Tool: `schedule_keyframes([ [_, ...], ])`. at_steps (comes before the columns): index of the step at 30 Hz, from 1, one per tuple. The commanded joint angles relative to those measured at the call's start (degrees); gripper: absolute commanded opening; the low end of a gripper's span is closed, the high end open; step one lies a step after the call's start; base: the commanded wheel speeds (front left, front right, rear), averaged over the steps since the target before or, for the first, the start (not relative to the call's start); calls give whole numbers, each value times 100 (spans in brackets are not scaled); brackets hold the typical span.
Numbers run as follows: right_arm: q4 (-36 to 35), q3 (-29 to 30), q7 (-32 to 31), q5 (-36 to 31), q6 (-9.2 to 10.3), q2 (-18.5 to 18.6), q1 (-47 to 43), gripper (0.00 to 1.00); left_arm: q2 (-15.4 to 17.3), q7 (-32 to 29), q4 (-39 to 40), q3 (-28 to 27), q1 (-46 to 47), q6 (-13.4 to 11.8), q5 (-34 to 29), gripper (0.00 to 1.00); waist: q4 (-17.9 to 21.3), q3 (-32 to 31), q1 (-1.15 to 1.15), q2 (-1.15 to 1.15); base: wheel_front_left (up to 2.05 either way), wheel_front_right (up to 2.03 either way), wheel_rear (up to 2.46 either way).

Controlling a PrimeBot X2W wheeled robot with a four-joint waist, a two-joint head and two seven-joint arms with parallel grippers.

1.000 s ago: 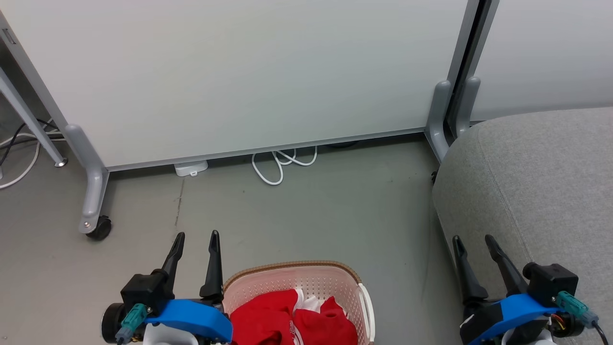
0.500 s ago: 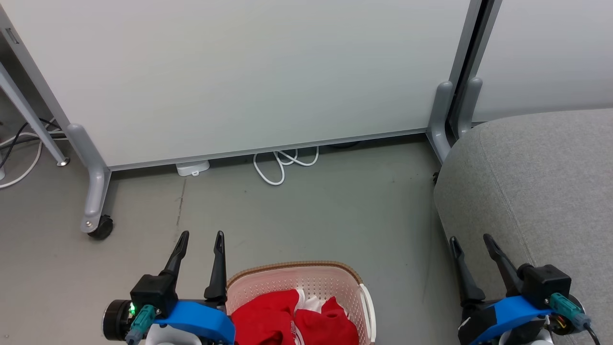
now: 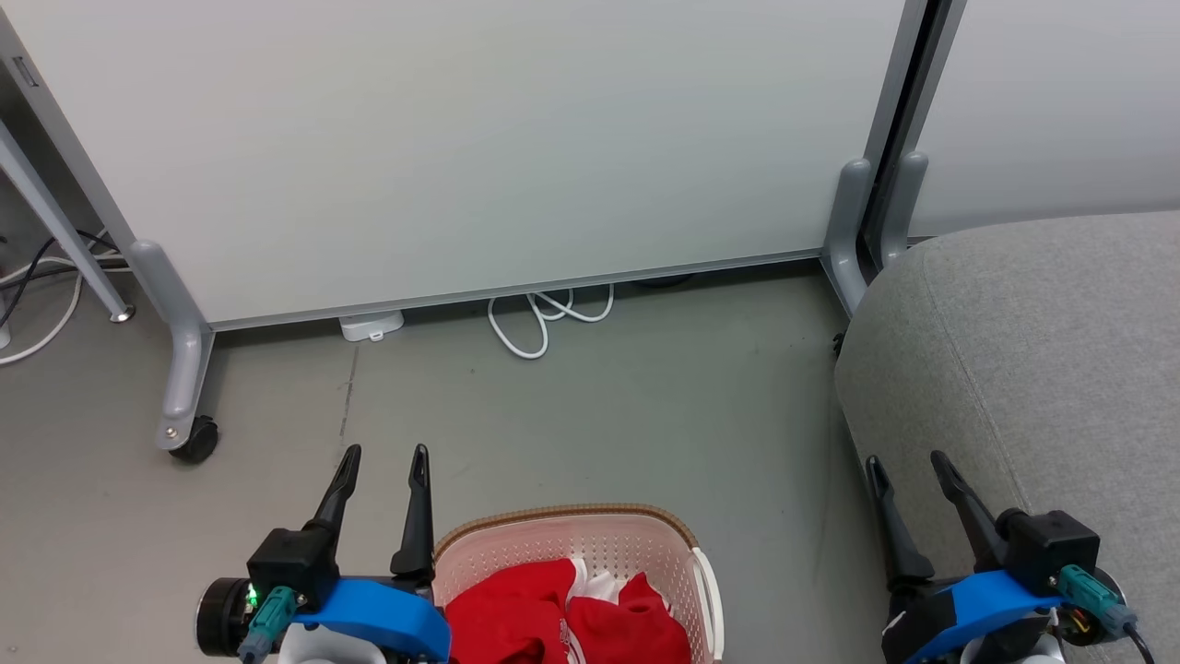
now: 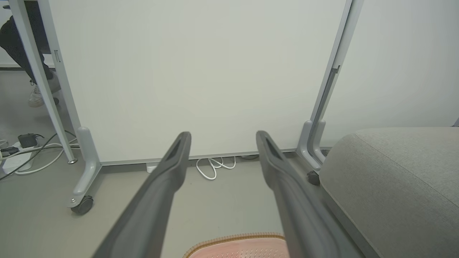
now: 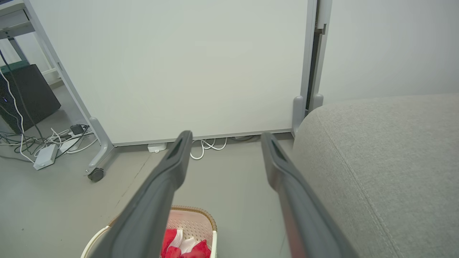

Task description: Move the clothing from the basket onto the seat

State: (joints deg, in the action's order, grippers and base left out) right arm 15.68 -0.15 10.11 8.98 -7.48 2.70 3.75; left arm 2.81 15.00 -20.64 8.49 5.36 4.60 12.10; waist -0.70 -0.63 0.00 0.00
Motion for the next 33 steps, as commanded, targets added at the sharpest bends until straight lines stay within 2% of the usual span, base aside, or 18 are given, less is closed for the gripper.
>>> schedule_keyframes([
  [1,7,3,4,5,-3,34,36,100,14,28,-14,14,28,2,11,100,-1,2,0,0,0,0,0],
  [7,-24,-76,-9,33,-3,34,80,100,13,23,-83,-6,0,20,-32,100,73,91,0,0,0,0,0],
  [11,-78,-140,12,54,-3,34,184,100,12,23,-107,-47,120,35,-54,100,166,362,0,0,0,0,0],
  [24,-217,-361,164,114,-3,31,895,100,54,23,-488,-120,731,148,-247,100,475,1920,0,0,0,0,0],
  [33,-58,-616,363,289,-3,29,1462,100,346,23,-1499,270,1367,240,-597,100,822,2801,0,0,0,0,0],
])
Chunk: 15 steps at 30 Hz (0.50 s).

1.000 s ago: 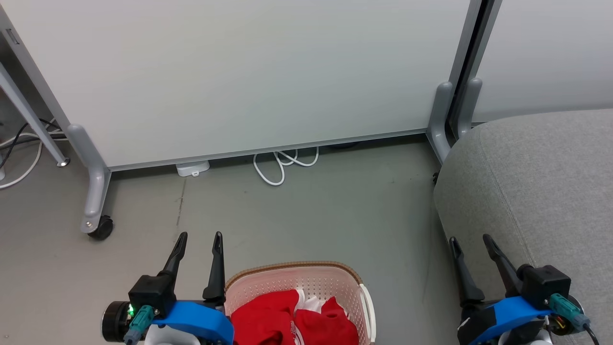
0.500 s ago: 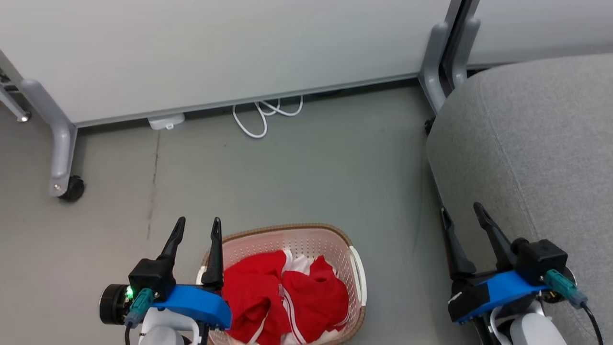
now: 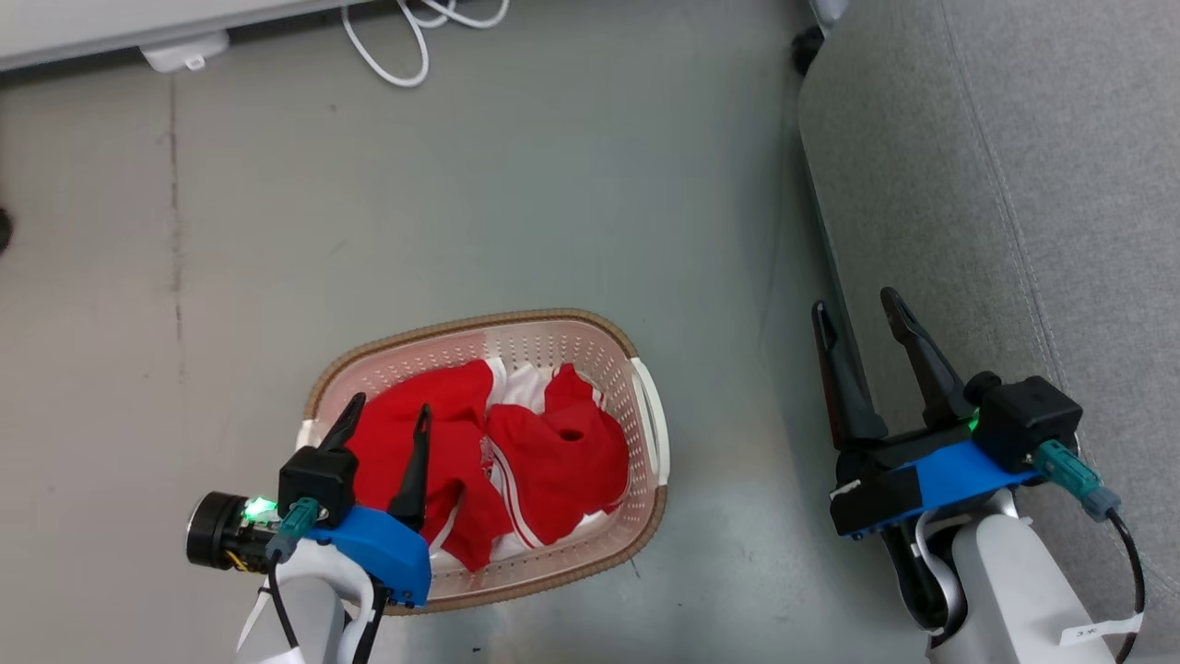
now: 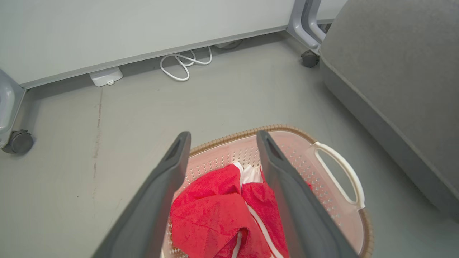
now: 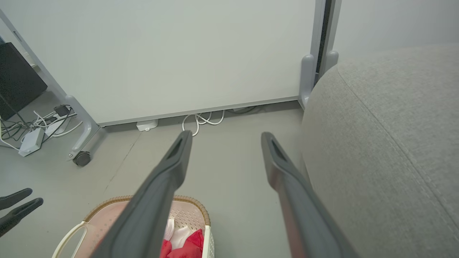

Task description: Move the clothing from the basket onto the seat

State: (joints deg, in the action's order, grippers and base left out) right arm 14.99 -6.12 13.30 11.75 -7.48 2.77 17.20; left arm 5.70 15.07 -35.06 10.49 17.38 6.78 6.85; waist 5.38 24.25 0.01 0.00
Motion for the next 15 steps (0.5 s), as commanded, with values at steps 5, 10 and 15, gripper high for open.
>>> schedule_keyframes([
  [5,105,-181,132,148,-3,21,368,100,298,16,-743,431,490,67,-207,100,423,711,-1,0,0,0,0],
  [10,159,-315,181,306,-3,21,562,100,490,-8,-1407,717,863,64,-267,100,617,1104,-1,0,0,0,0],
  [15,141,-417,198,432,-3,19,757,100,694,-124,-1910,1203,1247,68,-262,100,775,1430,-1,0,0,0,0],
])
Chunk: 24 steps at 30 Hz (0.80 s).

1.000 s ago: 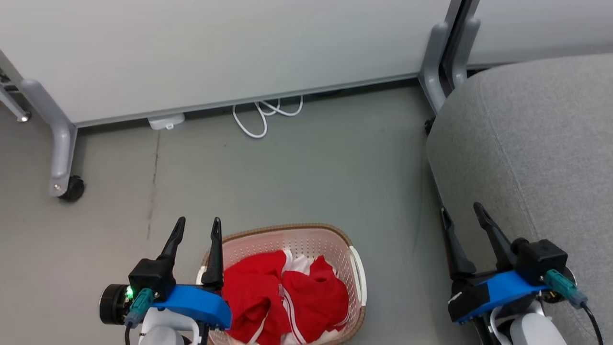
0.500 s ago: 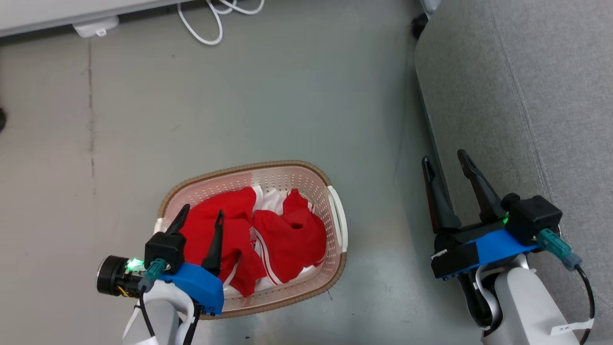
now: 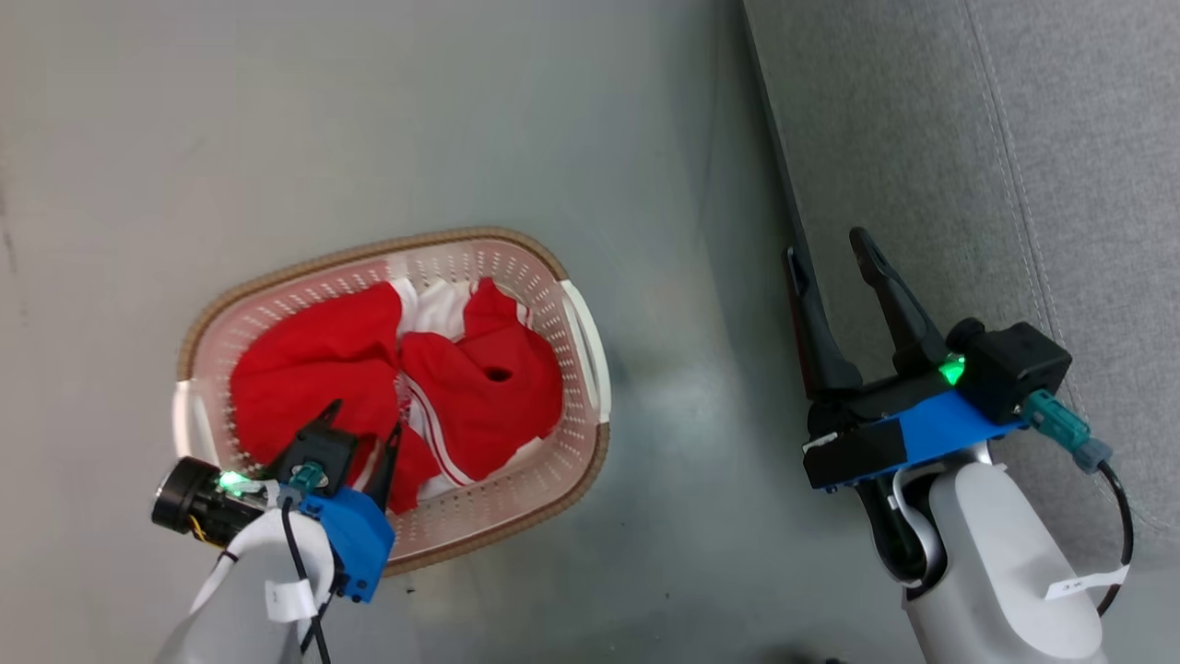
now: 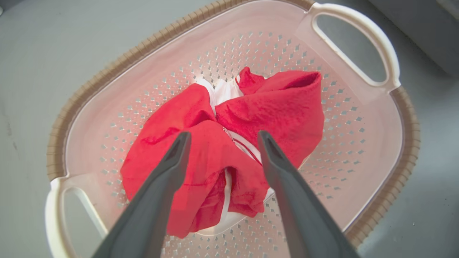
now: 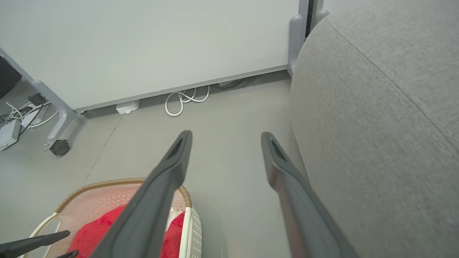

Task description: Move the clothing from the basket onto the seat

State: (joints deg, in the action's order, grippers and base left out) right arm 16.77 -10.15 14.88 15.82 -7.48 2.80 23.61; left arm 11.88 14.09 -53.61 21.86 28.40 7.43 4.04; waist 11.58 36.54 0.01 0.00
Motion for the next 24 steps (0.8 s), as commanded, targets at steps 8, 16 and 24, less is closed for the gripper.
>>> schedule_keyframes([
  [8,-169,-102,38,202,-3,17,217,100,353,-217,-544,716,632,5,268,100,291,489,-1,0,0,0,0],
  [16,-235,-166,39,293,-3,17,279,100,547,-423,-966,894,842,4,394,100,355,646,-1,0,0,0,0],
  [24,-291,-215,38,340,-3,17,341,100,539,-524,-1220,986,983,-96,349,100,415,839,-1,0,0,0,0],
])
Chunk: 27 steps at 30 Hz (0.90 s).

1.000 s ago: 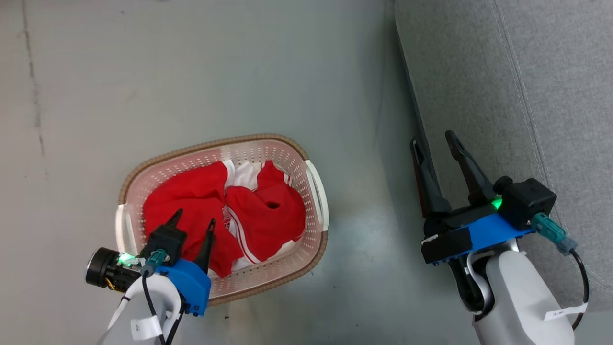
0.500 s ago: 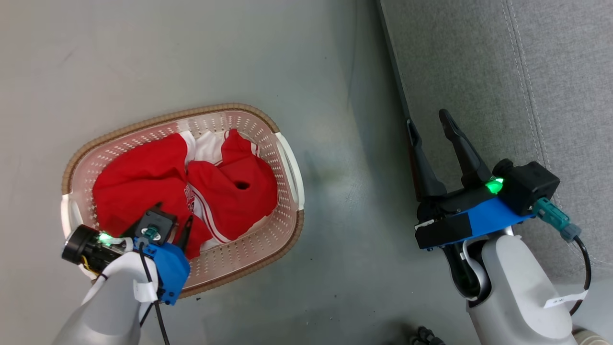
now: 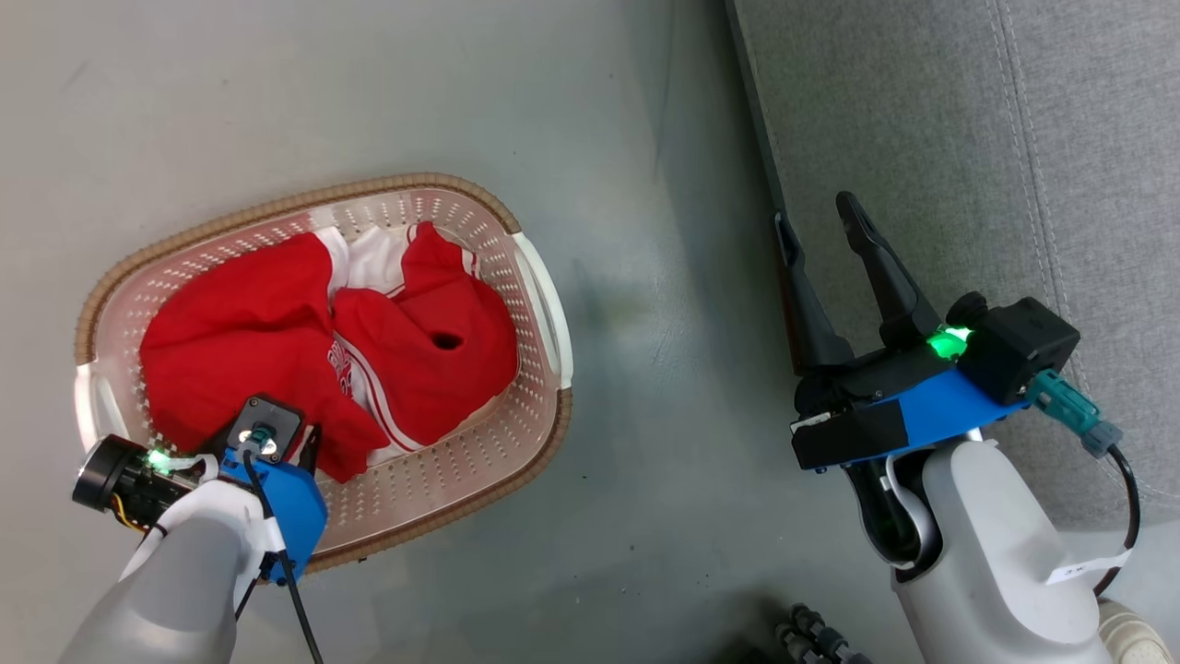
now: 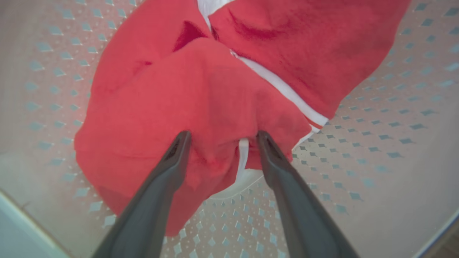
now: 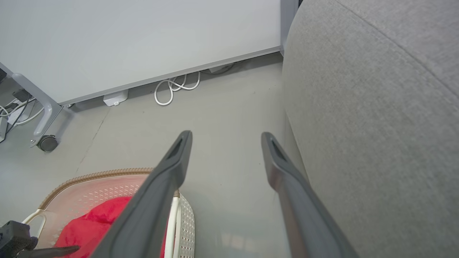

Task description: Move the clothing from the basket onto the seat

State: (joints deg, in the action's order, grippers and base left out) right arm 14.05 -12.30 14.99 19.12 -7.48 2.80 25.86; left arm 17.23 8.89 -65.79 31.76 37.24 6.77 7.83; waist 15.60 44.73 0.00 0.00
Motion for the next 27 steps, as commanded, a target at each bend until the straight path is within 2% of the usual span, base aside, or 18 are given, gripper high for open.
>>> schedule_keyframes([
  [1,-23,-7,27,13,-3,17,118,100,4,-11,-22,12,131,-61,-39,100,24,48,0,0,0,0,0],
  [9,-38,-98,28,82,-3,17,81,100,6,-126,-299,99,292,-465,-92,100,102,155,0,0,0,0,0],
  [15,-33,-145,28,119,-3,17,82,100,3,-150,-410,69,343,-565,2,100,167,190,0,0,0,0,0],
  [16,-29,-146,28,127,-3,17,76,100,5,-170,-429,64,348,-570,26,79,174,194,0,0,0,0,0],
  [17,-24,-144,28,133,-3,17,70,100,8,-175,-440,65,355,-572,32,47,180,196,0,0,0,0,0],
  [18,-21,-145,28,136,-3,17,64,100,10,-168,-449,71,360,-572,38,9,183,196,0,0,0,0,0],
  [19,-19,-144,28,134,-3,17,60,100,10,-164,-458,72,361,-555,63,0,186,194,0,0,0,0,0],
  [27,-15,-133,28,132,-3,17,70,100,20,-81,-521,106,365,-447,168,0,172,170,0,0,0,0,0],
])
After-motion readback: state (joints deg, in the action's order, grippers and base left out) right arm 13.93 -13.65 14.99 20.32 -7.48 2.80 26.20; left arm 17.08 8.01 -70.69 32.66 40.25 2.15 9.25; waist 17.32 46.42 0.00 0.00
